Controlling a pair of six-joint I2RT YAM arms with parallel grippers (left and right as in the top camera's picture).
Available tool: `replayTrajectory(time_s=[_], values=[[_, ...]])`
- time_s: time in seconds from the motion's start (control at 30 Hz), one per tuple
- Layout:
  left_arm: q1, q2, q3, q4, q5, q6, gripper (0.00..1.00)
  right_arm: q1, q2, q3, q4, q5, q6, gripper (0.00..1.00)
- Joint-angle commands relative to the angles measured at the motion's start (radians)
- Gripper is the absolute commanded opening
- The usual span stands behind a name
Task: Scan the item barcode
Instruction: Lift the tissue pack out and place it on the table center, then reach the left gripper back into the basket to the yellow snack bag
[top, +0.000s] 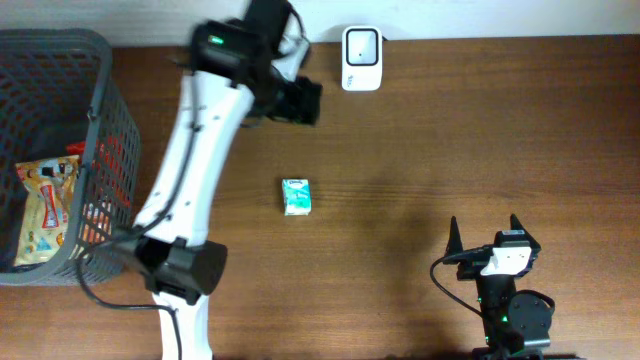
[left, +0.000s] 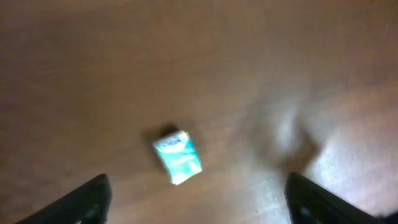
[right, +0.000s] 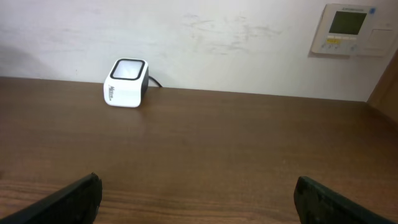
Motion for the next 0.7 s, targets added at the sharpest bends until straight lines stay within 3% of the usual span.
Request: replayTrajectory(time_s=[0.0,0.13,0.3,0.5,0.67], values=[[0.117,-0.01,0.276,-0.108,-0.111,0.006,0.99,0.006,-0.006,-0.006,-0.008,-0.005,-0.006,0.98],[0.278,-0.033,0.438,-0.107,-0.119,0.017,0.99,0.006,-0.006,-0.006,-0.008,-0.005,-0.006,0.98],[0.523,-0.062,0.472,-0.107,-0.107,0.016,0.99,0.006,-0.006,-0.006,-0.008,-0.005,-0.006,0.98],[0.708,-0.062,0.38,-0.107,-0.112,0.016,0.99,0.006,-0.006,-0.006,-0.008,-0.005,-0.006,0.98],[0.829,-0.062,0.193,-0.104,-0.117,0.016,0.99,0.006,-0.006,-0.006,-0.008,-0.005,-0.006,0.98]])
